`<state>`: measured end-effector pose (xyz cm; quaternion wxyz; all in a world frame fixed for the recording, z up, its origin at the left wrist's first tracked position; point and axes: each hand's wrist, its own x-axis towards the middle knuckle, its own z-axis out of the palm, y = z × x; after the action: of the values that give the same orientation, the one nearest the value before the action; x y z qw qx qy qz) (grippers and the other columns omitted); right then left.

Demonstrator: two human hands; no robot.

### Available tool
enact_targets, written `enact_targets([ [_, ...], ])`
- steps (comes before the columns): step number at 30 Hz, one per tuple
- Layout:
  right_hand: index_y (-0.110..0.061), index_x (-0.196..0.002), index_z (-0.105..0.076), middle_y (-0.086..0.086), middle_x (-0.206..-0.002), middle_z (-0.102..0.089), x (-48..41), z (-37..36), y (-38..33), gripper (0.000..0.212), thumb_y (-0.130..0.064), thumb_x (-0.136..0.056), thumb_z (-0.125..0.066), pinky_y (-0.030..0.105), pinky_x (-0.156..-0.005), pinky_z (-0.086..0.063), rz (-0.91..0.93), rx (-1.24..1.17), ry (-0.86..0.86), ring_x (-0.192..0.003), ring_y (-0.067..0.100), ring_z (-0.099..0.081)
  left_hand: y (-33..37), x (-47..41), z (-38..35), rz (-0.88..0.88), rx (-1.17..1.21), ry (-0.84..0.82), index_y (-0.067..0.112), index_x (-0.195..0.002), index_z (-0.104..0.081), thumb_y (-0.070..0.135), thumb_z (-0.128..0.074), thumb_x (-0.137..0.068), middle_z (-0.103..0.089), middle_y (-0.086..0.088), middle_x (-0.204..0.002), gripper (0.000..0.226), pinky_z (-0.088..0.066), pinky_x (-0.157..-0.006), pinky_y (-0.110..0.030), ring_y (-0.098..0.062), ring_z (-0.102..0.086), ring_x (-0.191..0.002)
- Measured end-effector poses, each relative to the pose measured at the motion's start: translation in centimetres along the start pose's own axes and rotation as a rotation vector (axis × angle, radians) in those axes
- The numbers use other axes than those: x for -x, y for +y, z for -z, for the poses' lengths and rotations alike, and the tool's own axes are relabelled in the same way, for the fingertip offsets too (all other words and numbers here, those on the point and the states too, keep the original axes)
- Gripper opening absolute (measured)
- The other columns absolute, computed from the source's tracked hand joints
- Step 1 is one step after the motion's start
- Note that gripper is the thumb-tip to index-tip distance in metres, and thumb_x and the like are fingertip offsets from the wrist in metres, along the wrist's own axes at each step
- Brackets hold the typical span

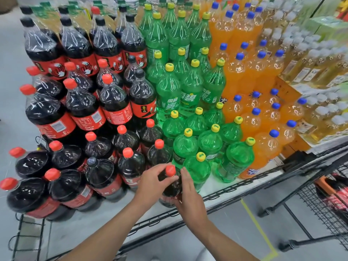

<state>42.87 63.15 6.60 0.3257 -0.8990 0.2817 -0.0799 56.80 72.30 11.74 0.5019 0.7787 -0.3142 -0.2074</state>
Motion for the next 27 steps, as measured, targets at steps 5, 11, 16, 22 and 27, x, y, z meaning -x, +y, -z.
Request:
enact_targets([
  [5,-0.034,-0.162,0.004,-0.021,-0.170,0.000,0.0,0.0,0.2,0.109,-0.032,-0.088,-0.076,0.043,-0.083,-0.058,0.011,-0.004,0.020,-0.135,0.021,-0.051,0.2,-0.2,0.0,-0.006,-0.046,-0.034,0.036,-0.111,-0.074,0.054,-0.079,-0.073,-0.075,0.022,-0.108,0.043,-0.055,-0.100,-0.037,-0.003,-0.069,-0.106],
  [11,-0.024,-0.164,-0.002,-0.015,-0.170,0.000,0.3,0.6,0.0,0.102,-0.035,-0.090,-0.071,0.040,-0.089,-0.057,0.051,-0.040,0.010,-0.141,0.014,-0.036,0.2,-0.3,0.4,-0.090,-0.138,-0.062,0.027,-0.113,-0.075,0.028,-0.086,-0.083,-0.073,0.020,-0.108,0.032,-0.050,-0.096,-0.022,0.005,-0.064,-0.104],
  [16,-0.027,-0.163,-0.015,-0.020,-0.168,-0.005,0.0,2.1,0.0,0.093,-0.027,-0.088,-0.070,0.030,-0.087,-0.055,0.029,-0.027,-0.001,-0.129,0.012,-0.053,0.5,-0.3,0.8,-0.121,-0.171,-0.091,0.025,-0.110,-0.074,0.028,-0.086,-0.084,-0.072,0.017,-0.104,0.029,-0.049,-0.091,-0.021,0.000,-0.065,-0.099],
  [22,-0.028,-0.154,-0.038,-0.015,-0.153,-0.033,-0.6,4.8,-0.1,0.074,-0.027,-0.089,-0.074,0.038,-0.091,-0.055,0.034,-0.039,-0.031,-0.096,0.008,-0.064,1.7,-0.6,0.8,-0.160,-0.351,-0.161,0.032,-0.123,-0.062,0.032,-0.079,-0.088,-0.067,0.013,-0.117,0.039,-0.051,-0.096,-0.034,-0.010,-0.064,-0.106],
  [27,-0.030,-0.133,-0.057,-0.020,-0.128,-0.051,-0.2,8.8,0.9,0.040,-0.045,-0.096,-0.065,0.036,-0.078,-0.056,0.102,0.016,0.131,-0.091,0.002,-0.063,4.9,-0.2,-0.3,-0.323,-0.460,-0.175,0.033,-0.142,-0.052,0.039,-0.067,-0.098,-0.054,0.015,-0.144,0.047,-0.044,-0.109,-0.032,-0.008,-0.052,-0.131],
])
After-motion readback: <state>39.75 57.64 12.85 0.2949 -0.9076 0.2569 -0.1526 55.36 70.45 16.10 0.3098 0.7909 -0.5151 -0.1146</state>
